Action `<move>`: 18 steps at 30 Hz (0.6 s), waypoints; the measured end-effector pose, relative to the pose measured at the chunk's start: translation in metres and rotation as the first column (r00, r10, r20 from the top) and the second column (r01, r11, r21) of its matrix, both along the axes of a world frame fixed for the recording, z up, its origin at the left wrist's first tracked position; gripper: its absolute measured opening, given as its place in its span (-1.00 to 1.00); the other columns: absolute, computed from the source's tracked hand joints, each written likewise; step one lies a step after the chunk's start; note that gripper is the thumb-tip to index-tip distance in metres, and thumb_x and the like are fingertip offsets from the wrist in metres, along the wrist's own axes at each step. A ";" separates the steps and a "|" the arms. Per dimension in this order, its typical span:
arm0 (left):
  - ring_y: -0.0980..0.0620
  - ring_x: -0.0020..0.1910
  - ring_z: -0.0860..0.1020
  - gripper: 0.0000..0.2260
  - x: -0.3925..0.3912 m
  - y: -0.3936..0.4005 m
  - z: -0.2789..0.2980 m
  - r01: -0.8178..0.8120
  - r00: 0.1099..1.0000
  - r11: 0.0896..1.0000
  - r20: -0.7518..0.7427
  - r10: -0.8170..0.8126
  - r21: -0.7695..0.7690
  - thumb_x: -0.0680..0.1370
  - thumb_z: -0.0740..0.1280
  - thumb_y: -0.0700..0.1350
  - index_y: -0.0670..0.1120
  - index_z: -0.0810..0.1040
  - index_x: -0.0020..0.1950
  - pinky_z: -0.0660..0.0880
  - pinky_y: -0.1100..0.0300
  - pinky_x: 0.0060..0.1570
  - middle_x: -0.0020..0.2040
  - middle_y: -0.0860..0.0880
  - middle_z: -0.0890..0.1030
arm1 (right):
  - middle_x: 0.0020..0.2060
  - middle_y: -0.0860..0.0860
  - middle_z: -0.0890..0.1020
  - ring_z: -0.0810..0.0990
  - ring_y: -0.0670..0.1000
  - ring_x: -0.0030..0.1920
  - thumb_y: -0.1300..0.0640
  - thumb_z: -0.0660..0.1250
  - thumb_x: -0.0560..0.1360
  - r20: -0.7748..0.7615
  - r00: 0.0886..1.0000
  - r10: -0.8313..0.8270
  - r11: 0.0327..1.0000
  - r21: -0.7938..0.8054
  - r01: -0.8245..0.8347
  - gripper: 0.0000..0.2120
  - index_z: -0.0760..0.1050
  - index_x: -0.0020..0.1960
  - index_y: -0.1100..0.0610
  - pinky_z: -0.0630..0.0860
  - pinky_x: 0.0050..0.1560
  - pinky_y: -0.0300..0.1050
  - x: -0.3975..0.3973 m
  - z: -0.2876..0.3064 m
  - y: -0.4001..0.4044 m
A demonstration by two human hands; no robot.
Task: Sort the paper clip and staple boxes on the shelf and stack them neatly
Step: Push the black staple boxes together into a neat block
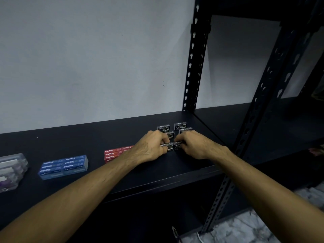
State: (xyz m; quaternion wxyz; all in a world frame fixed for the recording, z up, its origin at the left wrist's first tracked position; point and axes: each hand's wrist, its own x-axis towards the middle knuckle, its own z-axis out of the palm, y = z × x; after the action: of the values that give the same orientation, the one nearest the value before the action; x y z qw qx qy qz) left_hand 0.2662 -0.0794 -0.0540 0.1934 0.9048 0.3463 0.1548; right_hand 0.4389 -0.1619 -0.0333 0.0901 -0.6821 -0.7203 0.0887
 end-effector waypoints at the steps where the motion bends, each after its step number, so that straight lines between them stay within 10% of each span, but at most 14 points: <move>1: 0.14 -0.33 0.55 -0.90 0.000 0.000 0.000 0.001 1.000 1.000 0.004 -0.001 -0.002 0.49 0.40 -0.13 0.01 0.64 -0.03 0.42 0.25 -0.35 -0.23 0.06 0.65 | -0.18 -0.02 0.62 0.60 0.00 -0.17 0.26 0.19 0.55 -0.002 1.000 0.001 1.000 0.005 -0.001 -0.80 0.54 -0.09 0.03 0.58 -0.10 0.05 0.000 -0.001 0.000; 18: 0.15 -0.30 0.57 -0.90 -0.006 0.001 0.002 -0.007 1.000 1.000 0.011 0.006 0.007 0.48 0.41 -0.13 0.00 0.66 -0.03 0.49 0.22 -0.31 -0.23 0.09 0.64 | -0.18 -0.03 0.57 0.57 -0.01 -0.16 0.26 0.18 0.54 0.038 0.999 -0.006 0.999 0.050 0.004 -0.77 0.58 0.00 0.06 0.57 -0.11 0.03 -0.003 -0.004 0.003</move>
State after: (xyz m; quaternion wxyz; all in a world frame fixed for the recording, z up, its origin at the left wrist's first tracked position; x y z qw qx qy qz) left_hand 0.2605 -0.0786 -0.0517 0.1916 0.9035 0.3476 0.1618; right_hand 0.4355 -0.1588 -0.0377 0.0936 -0.6829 -0.7221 0.0576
